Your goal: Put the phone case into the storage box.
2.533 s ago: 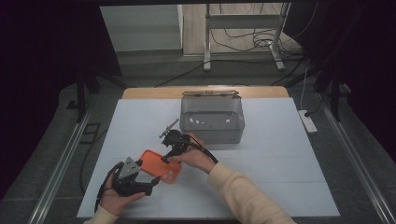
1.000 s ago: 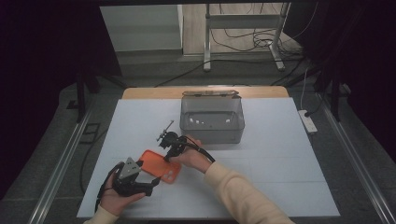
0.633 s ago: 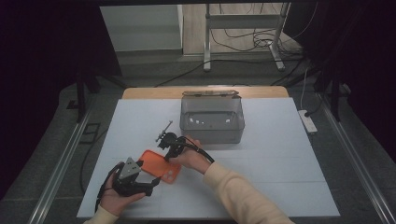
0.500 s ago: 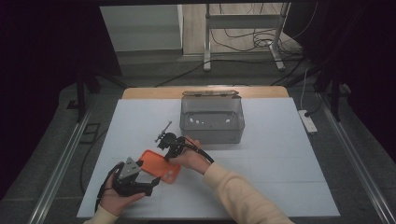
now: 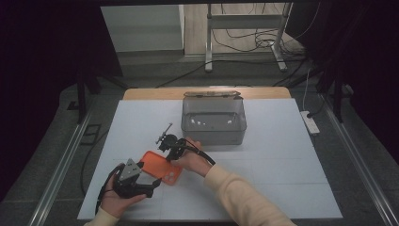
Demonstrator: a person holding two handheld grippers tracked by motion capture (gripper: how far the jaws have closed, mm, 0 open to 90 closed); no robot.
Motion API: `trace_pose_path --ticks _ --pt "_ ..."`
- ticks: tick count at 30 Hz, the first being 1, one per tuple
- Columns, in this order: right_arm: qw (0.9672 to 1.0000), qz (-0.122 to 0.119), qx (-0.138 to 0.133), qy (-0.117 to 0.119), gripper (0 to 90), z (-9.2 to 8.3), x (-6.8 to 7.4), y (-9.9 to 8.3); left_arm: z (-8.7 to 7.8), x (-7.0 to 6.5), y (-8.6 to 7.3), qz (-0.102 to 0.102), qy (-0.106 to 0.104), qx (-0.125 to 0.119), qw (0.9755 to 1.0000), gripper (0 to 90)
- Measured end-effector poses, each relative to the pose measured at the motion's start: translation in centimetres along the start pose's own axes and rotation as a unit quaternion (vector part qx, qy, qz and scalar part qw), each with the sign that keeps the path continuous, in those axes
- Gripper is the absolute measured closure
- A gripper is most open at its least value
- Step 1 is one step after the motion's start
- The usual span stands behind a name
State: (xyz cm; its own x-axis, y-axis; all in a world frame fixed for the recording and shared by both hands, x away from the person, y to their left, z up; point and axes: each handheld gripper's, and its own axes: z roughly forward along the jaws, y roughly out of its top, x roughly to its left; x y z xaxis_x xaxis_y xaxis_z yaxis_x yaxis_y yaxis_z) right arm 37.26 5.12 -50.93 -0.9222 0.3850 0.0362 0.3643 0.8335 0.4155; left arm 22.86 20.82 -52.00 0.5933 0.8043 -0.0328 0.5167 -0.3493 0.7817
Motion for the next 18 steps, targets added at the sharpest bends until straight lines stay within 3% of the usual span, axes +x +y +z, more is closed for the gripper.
trace_pose_path --ticks 18 --pt "0.9998 -0.015 -0.007 0.007 89.2 -0.47 -0.08 0.03 -0.03 0.12 -0.07 -0.001 0.001 0.002 1.0000 10.0"
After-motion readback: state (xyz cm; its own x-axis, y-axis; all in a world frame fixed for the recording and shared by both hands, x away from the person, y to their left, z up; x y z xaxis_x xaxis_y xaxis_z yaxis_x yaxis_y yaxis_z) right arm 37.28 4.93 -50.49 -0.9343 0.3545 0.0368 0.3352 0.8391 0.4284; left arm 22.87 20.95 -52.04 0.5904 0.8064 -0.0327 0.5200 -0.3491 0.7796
